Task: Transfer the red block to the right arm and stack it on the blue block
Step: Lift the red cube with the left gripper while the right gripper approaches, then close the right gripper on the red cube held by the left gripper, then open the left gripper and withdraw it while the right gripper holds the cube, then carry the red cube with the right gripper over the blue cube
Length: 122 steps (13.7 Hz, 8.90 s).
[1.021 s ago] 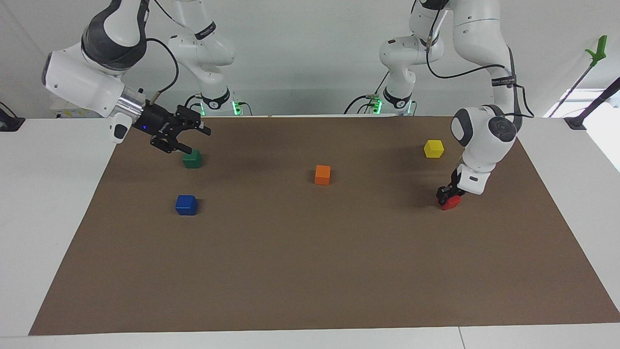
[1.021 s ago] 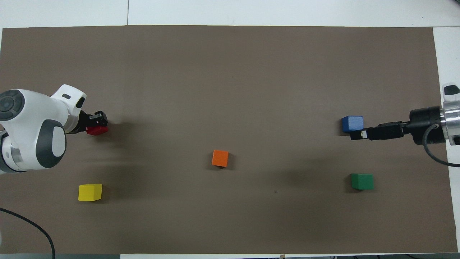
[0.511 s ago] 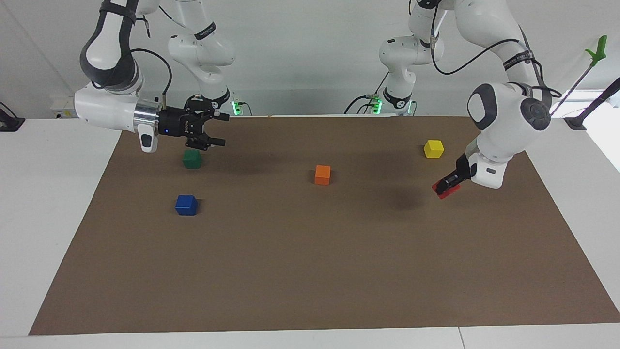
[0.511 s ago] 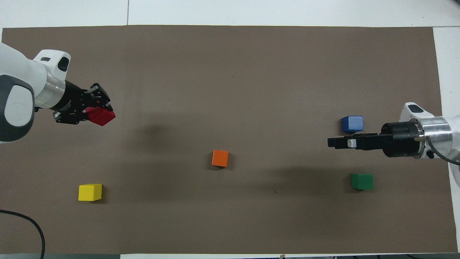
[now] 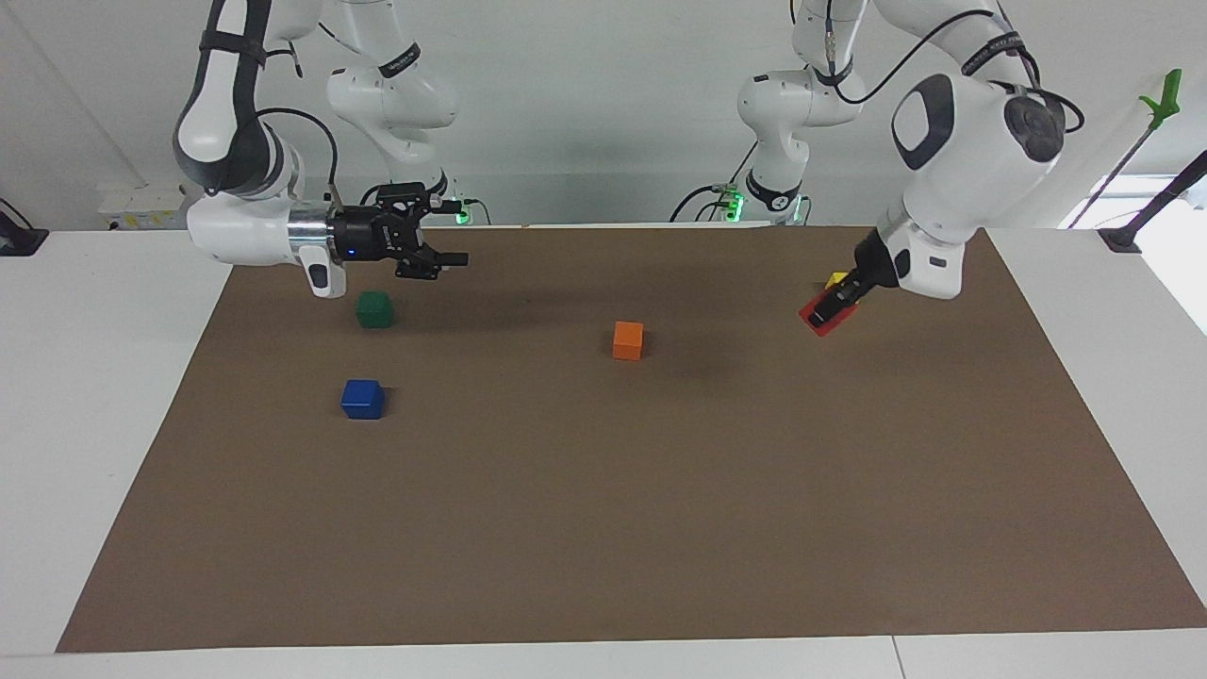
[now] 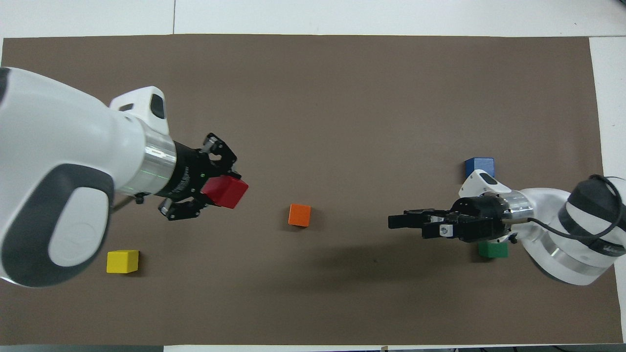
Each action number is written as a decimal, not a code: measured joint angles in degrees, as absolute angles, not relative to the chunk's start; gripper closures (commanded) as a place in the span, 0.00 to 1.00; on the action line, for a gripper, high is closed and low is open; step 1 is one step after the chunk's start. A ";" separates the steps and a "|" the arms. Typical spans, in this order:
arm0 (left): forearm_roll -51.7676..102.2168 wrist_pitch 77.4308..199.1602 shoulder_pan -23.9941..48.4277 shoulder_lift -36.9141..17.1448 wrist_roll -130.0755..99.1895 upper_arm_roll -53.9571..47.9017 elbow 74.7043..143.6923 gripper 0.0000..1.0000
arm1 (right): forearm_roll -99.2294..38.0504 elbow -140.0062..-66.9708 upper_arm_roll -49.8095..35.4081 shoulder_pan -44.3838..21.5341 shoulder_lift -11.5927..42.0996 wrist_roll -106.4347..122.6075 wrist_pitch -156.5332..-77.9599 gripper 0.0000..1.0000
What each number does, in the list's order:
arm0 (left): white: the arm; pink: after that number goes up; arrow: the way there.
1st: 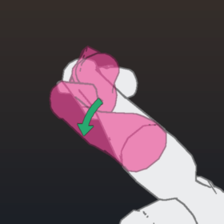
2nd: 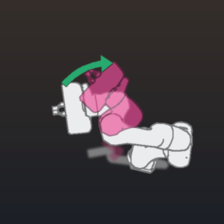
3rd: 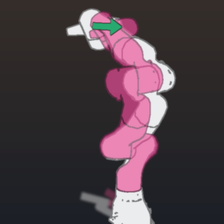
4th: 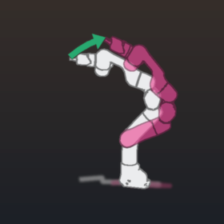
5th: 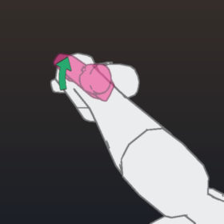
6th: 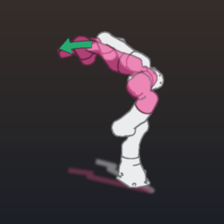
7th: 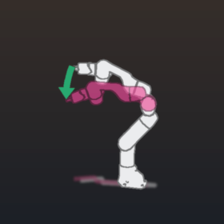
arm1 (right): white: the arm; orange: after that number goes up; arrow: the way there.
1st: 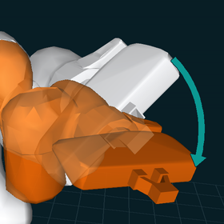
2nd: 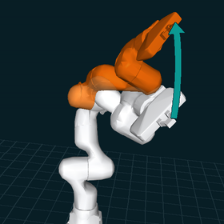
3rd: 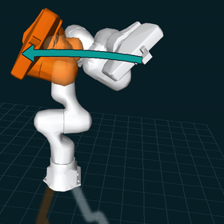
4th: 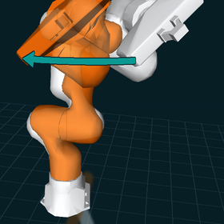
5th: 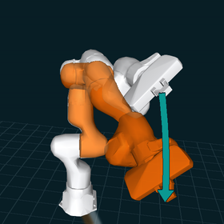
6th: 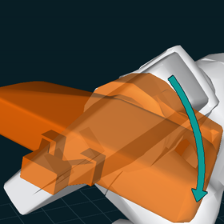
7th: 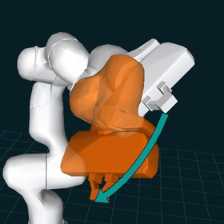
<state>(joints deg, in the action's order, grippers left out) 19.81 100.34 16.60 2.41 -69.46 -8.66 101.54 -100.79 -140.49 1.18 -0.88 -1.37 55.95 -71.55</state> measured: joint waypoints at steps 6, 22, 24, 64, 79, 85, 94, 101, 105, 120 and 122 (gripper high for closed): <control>26.79 107.16 24.53 2.43 -96.09 -10.06 102.03 1.00 | -108.52 -142.51 1.14 -9.27 9.54 69.40 -57.55 0.00; 30.18 121.21 30.23 12.47 -111.43 -11.45 115.88 1.00 | -119.54 -136.96 0.29 -19.18 25.51 79.22 -45.84 0.00; 30.19 121.59 30.77 12.48 -111.48 -11.45 116.08 1.00 | -121.23 -136.66 -0.76 -19.18 25.50 79.22 -45.07 0.00; 9.31 106.79 0.62 6.01 -45.37 -9.32 110.57 0.00 | -122.56 -135.10 -2.06 -18.09 22.17 72.70 -53.06 1.00; -3.26 90.58 -1.23 -5.71 -16.69 -9.56 92.92 0.00 | -122.04 -129.81 -2.24 -19.69 15.13 70.02 -97.19 1.00; -1.87 96.43 -1.22 0.63 -16.03 -9.66 103.77 0.00 | -113.01 -128.21 -2.25 -19.91 7.02 59.61 -114.61 1.00; -1.39 98.33 0.65 1.89 -15.78 -9.65 103.90 0.00 | -83.13 -128.09 -1.60 -19.11 0.12 46.14 -127.75 1.00; 2.88 98.34 0.64 2.04 -15.78 -9.15 103.90 0.00 | -44.27 -124.77 -1.32 -13.19 -2.75 26.57 -126.27 1.00; 2.89 97.02 0.54 2.28 -15.76 -9.00 101.55 0.00 | -26.26 -122.49 -1.25 -7.79 -4.98 19.07 -118.20 1.00; 1.42 90.82 0.44 2.46 -15.63 -7.21 94.87 0.00 | 3.80 -124.23 -1.15 1.80 1.71 -6.04 -119.45 1.00; 1.42 90.75 0.44 2.46 -15.63 -7.21 94.87 0.00 | 4.45 -124.33 -1.17 1.86 2.79 -6.04 -121.66 1.00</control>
